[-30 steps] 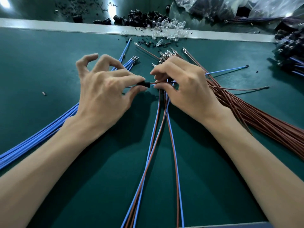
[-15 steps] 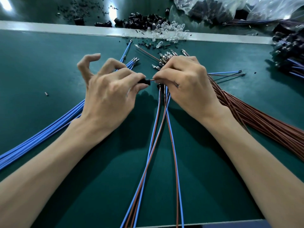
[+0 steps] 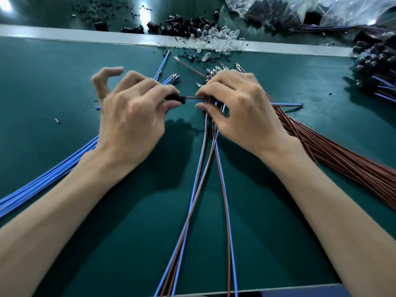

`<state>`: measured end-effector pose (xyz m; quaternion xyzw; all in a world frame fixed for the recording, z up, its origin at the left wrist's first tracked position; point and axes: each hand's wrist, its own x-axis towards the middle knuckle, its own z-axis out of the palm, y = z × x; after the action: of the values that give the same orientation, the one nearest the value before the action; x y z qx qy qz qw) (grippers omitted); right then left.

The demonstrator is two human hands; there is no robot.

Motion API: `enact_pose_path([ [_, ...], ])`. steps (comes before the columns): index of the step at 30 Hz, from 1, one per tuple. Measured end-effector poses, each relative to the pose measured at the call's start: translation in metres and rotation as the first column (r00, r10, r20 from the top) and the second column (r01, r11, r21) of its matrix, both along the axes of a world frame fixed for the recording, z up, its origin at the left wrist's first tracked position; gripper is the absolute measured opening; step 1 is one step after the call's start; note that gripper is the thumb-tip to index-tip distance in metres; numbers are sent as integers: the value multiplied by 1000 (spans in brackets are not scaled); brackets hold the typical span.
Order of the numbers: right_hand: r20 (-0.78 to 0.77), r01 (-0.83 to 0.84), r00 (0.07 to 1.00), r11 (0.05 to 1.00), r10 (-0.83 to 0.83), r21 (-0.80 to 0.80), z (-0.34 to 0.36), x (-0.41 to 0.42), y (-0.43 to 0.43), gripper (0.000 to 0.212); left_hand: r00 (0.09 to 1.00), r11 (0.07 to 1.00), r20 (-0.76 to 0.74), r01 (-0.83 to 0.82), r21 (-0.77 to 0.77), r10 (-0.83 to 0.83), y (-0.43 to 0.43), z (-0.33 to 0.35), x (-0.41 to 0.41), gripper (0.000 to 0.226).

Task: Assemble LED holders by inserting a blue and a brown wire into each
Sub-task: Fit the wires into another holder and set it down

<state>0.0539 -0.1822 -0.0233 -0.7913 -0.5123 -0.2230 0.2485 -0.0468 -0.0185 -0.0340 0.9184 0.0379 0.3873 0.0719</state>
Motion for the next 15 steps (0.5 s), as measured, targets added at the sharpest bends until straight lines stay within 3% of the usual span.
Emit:
enact_pose_path([
  [15,37,34,999,999,-35,19,0,1,-2,8,998,997,16,57,-43,-56,2,-1,1,19],
])
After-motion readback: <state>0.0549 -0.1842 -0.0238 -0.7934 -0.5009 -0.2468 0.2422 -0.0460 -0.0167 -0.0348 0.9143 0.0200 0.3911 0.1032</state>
